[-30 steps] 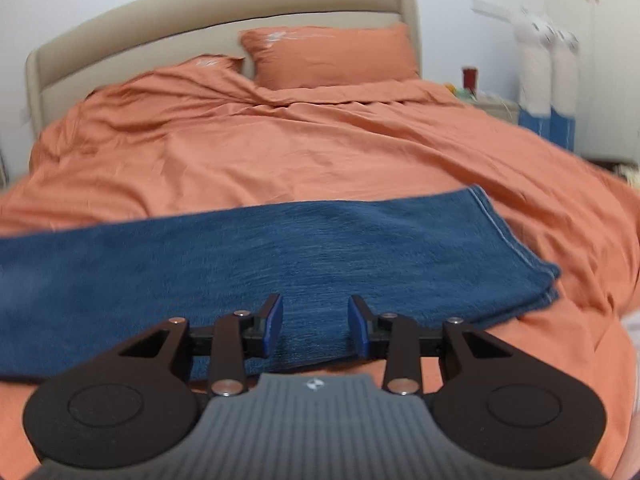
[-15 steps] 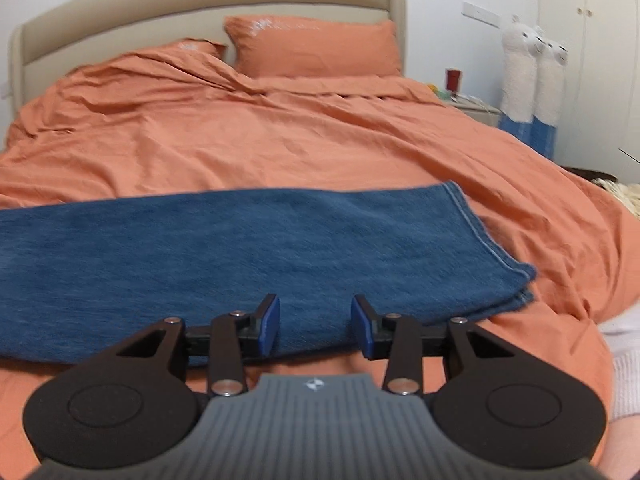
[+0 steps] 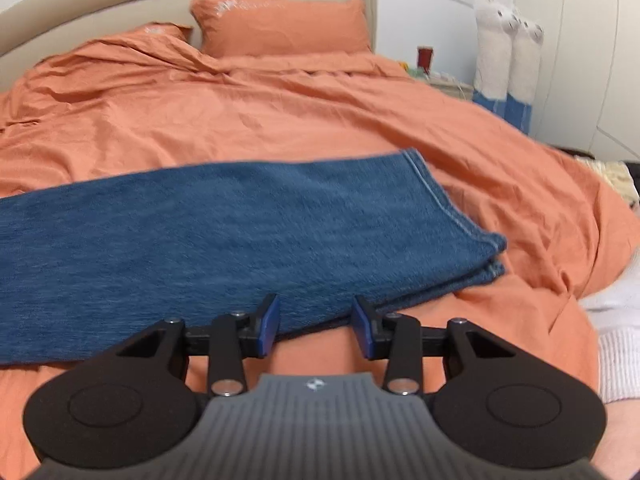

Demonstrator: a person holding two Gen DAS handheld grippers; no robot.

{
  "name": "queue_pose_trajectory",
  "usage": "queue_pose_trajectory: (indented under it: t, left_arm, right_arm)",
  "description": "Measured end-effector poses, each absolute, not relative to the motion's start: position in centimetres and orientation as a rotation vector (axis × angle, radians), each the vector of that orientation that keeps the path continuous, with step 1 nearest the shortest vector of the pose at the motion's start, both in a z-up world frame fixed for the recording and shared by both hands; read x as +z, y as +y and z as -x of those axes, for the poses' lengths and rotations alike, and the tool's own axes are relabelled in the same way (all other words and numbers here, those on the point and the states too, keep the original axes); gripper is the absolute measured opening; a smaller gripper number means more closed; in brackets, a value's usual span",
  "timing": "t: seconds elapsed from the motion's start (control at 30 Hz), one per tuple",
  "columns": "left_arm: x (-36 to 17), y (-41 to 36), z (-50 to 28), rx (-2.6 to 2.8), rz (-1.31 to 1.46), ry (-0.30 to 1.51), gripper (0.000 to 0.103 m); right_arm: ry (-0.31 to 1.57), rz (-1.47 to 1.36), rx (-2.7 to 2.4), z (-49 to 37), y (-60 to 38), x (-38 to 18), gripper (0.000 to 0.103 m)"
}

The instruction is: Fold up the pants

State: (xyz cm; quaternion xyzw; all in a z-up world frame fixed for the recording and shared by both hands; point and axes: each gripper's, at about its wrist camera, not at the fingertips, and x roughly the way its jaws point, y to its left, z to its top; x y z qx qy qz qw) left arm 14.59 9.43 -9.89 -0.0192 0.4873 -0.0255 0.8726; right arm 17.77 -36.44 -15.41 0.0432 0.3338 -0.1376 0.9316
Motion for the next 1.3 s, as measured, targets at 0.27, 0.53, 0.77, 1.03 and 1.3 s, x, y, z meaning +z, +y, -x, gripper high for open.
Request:
queue_pose_trajectory:
  t: [0.27, 0.53, 0.77, 1.03, 1.3]
  left_arm:
    - [-5.4, 13.7, -13.8, -0.130, 0.057, 0.912, 0.034]
    - [-0.4, 23.6, -18.1, -0.036, 0.048, 0.790, 0.060]
    - [-0.5, 33.1, -24.7, -0.002, 0.157, 0.788, 0.067]
    - [-5.0, 38.6, -33.8, -0.079, 0.313, 0.850, 0.067]
    - [-8.1, 40.0, -37.8, -0.153, 0.413, 0.939, 0.028]
  right_arm:
    - [0.563, 0.036, -0.180, -16.6, -32.1, -14.0, 0.039]
    - [0.502, 0.031, -0.134, -15.9, -28.6, -13.7, 0.043]
    - [0.568, 0.048, -0.067, -17.2, -25.1, -14.6, 0.043]
    - [0.644, 0.068, -0.126, -18.3, -23.5, -15.4, 0.044]
    - [0.677, 0.079, -0.175, -18.6, -22.8, -15.6, 0.044]
